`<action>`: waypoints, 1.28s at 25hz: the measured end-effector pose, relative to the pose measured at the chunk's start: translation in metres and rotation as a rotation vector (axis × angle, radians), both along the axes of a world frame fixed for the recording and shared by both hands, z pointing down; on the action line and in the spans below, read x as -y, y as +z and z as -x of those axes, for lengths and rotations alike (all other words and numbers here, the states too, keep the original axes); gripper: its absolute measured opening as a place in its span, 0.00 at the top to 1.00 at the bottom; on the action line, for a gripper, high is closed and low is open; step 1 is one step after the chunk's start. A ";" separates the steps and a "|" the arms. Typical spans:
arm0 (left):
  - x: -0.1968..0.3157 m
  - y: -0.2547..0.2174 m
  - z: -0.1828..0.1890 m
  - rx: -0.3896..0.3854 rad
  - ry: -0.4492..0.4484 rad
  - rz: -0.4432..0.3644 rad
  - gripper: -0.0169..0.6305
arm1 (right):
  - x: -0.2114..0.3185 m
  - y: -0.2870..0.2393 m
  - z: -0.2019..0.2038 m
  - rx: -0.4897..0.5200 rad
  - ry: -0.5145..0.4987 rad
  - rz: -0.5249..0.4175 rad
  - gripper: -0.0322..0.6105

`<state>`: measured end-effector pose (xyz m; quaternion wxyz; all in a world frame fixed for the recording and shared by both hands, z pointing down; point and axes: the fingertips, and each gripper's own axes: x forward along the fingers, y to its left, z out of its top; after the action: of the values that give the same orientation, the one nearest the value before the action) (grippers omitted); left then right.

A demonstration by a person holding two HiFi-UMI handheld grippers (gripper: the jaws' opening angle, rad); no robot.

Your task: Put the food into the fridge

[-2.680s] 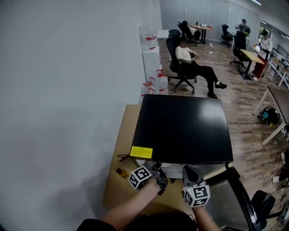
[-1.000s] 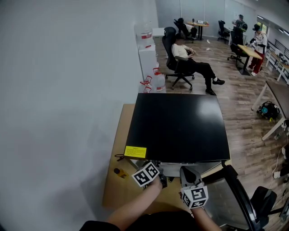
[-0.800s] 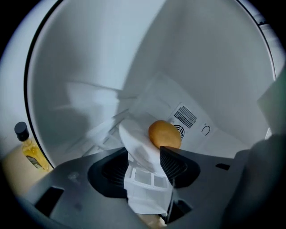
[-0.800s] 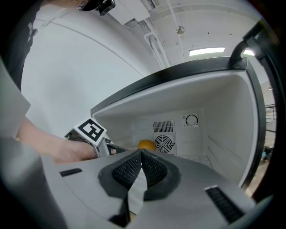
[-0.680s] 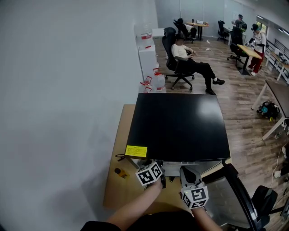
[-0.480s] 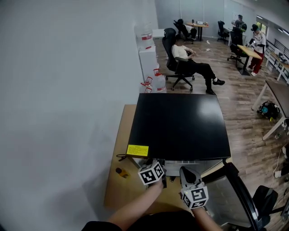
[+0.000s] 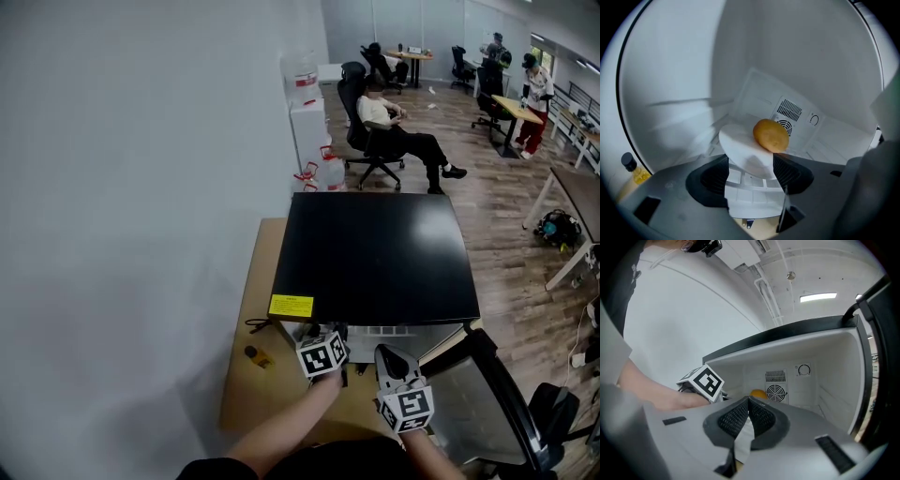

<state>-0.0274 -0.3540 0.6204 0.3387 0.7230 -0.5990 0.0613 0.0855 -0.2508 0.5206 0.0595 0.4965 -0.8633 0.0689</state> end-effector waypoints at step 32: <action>0.000 -0.006 0.004 0.137 0.015 -0.122 0.48 | -0.026 -0.007 -0.012 0.023 0.032 -0.022 0.86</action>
<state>-0.0318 -0.3538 0.6146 0.2521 0.7408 -0.6179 0.0766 0.0980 -0.2250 0.5138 0.0430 0.5101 -0.8565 0.0657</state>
